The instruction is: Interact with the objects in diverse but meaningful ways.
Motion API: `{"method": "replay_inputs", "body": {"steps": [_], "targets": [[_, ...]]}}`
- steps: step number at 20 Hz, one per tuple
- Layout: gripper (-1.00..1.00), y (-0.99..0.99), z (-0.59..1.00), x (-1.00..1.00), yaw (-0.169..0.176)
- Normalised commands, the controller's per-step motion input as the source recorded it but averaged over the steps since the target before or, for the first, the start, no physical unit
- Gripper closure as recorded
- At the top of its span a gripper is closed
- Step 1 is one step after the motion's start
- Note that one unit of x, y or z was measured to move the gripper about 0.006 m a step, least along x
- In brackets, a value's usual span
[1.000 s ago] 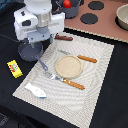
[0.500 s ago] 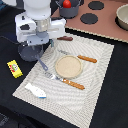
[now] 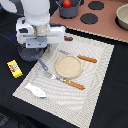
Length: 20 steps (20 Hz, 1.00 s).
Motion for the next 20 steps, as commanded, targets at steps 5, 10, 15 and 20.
{"method": "replay_inputs", "body": {"steps": [5,10,15,20], "targets": [[1.0,0.09,0.7,-0.17,-0.022],[1.0,0.17,1.0,-0.38,0.0],[1.0,0.1,0.93,-0.15,0.0],[1.0,0.24,0.8,0.47,0.0]]}}
